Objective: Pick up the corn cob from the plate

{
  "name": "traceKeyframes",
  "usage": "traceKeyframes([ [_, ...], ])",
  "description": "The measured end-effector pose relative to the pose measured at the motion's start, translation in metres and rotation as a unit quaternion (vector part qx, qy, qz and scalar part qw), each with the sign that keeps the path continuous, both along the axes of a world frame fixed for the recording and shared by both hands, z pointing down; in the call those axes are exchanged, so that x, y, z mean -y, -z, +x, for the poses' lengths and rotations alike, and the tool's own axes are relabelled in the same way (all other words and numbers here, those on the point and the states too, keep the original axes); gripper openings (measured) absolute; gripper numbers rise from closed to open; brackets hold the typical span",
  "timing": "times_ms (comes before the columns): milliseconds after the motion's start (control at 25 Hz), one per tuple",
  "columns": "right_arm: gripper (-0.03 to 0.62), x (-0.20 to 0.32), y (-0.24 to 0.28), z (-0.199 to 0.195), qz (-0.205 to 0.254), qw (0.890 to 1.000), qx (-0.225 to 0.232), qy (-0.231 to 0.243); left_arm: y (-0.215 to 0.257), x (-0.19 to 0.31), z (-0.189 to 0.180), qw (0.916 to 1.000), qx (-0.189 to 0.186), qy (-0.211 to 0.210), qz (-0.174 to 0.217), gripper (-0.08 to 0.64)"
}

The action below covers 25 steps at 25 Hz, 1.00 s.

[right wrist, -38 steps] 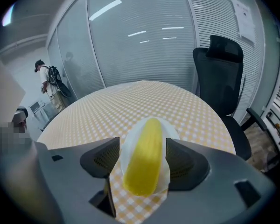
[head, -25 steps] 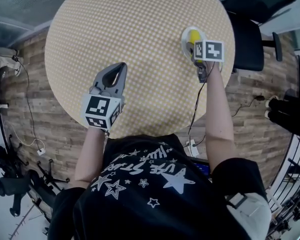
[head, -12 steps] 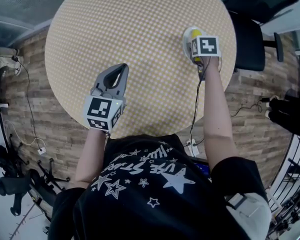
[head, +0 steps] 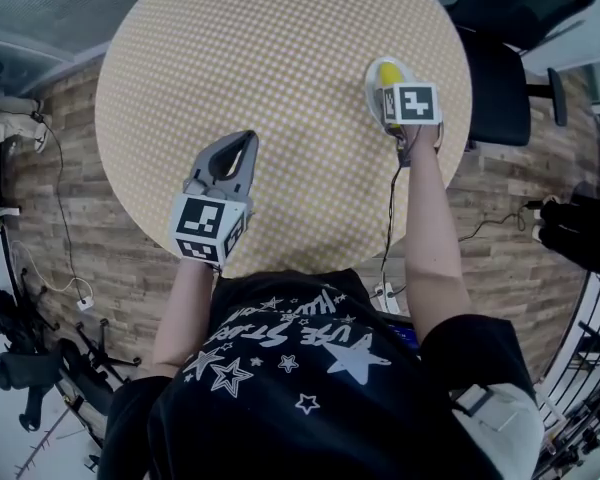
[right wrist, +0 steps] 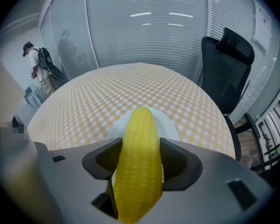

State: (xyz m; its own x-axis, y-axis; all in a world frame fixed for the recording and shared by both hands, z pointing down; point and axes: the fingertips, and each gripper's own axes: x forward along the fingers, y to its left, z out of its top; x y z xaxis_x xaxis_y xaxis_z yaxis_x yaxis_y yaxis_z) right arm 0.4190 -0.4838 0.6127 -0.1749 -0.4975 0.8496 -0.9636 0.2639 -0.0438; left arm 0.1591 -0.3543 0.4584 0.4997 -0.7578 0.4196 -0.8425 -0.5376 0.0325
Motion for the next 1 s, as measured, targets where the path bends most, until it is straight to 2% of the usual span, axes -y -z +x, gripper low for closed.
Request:
traceKeyframes([
  [200,0.259,0.001,0.037,-0.005,0.055,0.997,0.046,0.007,0.008,-0.001,-0.01,0.9998,-0.006,0.016,0.007,0.006],
  [320,0.259,-0.001,0.065,-0.011,0.096,0.992,0.086,0.011,0.014,-0.003,-0.012,0.9997,-0.01,0.019,0.013,0.006],
  [480,0.259,-0.006,0.106,-0.018,0.16,0.978,0.134,0.013,0.02,-0.005,-0.017,0.9995,-0.012,0.018,0.021,0.006],
  [640,0.259,-0.017,0.147,-0.017,0.226,0.966,0.123,0.012,0.029,-0.006,-0.025,0.9991,-0.022,0.016,0.032,0.006],
  [880,0.259,-0.042,0.198,-0.022,0.295,0.94,0.168,-0.006,0.038,-0.005,-0.033,0.9984,-0.039,-0.012,0.039,0.006],
  [1000,0.259,-0.06,0.225,-0.033,0.334,0.929,0.16,-0.008,0.046,-0.003,-0.044,0.997,-0.054,-0.027,0.049,0.006],
])
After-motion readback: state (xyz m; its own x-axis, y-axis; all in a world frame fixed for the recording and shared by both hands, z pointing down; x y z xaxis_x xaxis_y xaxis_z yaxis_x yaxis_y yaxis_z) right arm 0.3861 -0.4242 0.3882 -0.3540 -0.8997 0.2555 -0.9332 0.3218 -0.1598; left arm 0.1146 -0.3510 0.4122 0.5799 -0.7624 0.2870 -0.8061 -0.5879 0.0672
